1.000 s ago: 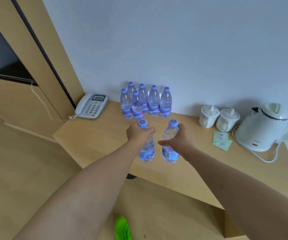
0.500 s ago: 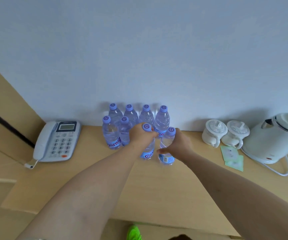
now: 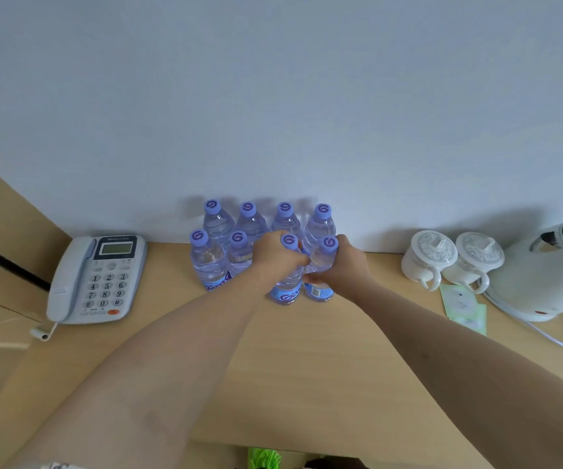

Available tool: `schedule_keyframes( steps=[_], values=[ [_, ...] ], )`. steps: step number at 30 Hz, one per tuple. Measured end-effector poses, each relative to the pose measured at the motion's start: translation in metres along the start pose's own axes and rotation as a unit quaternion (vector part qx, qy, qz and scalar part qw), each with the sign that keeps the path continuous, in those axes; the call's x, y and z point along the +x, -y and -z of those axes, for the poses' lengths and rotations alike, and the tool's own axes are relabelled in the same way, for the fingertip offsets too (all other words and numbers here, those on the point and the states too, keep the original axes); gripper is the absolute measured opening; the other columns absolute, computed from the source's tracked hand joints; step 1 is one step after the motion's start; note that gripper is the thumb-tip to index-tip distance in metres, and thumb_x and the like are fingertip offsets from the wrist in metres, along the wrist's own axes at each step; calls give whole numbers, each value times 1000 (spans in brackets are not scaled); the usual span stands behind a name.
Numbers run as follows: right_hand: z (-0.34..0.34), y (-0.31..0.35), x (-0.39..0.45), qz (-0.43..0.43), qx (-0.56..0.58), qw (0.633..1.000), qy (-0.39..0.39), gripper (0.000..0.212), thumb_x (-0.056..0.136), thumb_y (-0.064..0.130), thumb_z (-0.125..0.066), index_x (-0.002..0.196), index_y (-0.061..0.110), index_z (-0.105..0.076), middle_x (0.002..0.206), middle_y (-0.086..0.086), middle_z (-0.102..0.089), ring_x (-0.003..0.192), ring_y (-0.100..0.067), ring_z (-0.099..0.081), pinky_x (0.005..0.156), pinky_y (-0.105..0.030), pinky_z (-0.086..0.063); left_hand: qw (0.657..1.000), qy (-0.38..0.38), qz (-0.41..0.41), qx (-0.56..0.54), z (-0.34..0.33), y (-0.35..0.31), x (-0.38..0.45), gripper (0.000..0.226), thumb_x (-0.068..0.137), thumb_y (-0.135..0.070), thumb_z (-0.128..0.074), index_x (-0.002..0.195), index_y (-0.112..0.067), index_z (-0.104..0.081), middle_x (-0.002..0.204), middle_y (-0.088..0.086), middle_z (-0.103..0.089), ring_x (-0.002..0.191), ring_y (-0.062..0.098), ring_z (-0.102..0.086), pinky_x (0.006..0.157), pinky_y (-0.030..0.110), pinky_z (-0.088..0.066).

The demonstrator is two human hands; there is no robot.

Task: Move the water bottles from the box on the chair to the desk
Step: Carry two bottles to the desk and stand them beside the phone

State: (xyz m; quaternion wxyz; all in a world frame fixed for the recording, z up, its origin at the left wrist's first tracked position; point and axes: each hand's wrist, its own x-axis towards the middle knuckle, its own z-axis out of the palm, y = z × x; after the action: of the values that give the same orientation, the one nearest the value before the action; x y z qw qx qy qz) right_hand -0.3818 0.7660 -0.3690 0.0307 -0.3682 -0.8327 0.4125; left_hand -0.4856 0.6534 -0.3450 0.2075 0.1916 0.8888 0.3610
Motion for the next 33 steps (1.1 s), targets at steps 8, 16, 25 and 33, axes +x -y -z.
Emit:
schedule_keyframes(
  steps=[8,16,25,33],
  values=[
    [13,11,-3,24,-84,996,-8,69,60,69,-80,97,21,-46,96,-2,-53,79,-16,-51,54,-25,-31,972,96,-38,212,35,-28,-7,55,60,-34,-95,106,-14,-71,102,2,-69,96,20,-64,79,27,-52],
    [20,27,-10,43,-111,993,-15,37,67,34,-84,77,17,-52,73,2,-55,76,-22,-54,52,-27,-33,944,36,-94,314,39,-34,-19,34,70,-13,-85,100,-5,-70,105,11,-68,99,30,-68,82,36,-57],
    [23,34,-7,74,-160,984,-12,39,67,42,-81,79,17,-54,77,0,-56,73,-23,-54,53,-28,-35,947,22,-180,265,39,-17,-19,30,77,5,-65,102,-11,-69,100,12,-67,97,32,-63,76,33,-49],
    [19,34,-2,112,-205,972,-1,44,70,33,-81,105,16,-59,88,-2,-57,80,-25,-55,61,-29,-37,951,8,-202,233,40,-11,-15,32,81,7,-59,105,-12,-69,94,8,-62,93,29,-61,69,28,-37]
  ],
)
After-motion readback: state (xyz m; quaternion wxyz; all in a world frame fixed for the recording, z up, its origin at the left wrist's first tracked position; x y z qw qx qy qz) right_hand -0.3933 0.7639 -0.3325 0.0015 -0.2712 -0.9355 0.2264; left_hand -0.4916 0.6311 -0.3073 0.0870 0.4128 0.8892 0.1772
